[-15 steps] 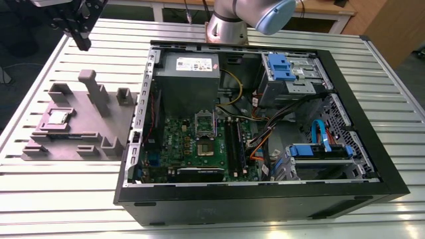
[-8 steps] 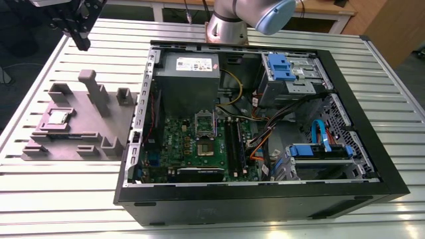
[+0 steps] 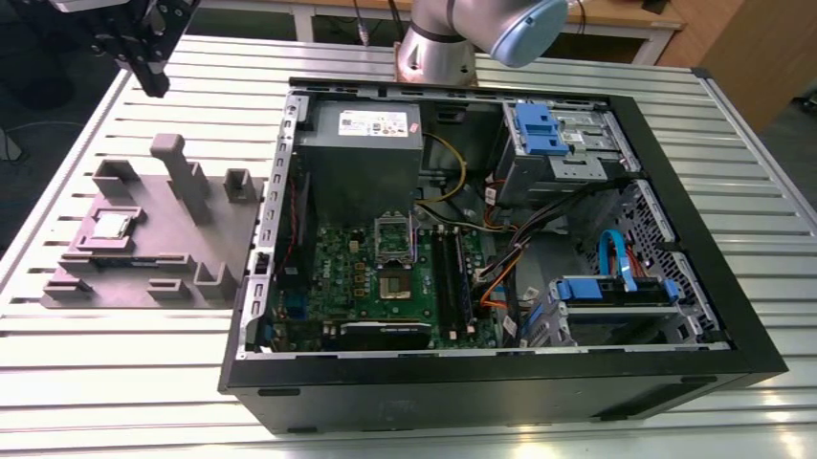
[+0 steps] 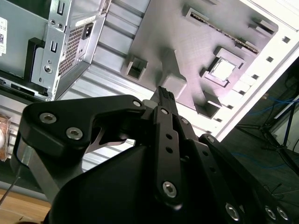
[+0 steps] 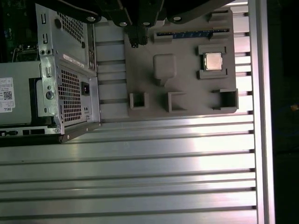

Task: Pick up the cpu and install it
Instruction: 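Reach for the cpu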

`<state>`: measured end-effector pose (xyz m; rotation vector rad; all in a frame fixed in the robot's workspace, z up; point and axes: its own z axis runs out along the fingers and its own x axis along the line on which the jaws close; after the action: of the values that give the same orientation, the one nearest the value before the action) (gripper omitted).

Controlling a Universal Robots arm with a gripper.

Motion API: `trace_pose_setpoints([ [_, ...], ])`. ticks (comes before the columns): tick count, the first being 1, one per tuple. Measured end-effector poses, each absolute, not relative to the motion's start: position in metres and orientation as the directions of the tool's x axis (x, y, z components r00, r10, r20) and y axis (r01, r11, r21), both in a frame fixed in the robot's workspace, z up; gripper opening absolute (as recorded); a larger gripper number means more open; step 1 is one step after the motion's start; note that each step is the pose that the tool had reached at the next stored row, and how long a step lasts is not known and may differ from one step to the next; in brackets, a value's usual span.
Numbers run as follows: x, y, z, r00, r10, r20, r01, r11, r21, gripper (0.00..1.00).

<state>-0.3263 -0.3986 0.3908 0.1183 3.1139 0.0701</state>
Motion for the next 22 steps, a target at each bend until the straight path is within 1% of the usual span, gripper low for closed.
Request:
trace_pose_setpoints([
  [22, -0.3338, -0.3986, 0.3908, -0.997, 0.076, -0.023, 0.075, 0.996, 0.046, 0.1],
])
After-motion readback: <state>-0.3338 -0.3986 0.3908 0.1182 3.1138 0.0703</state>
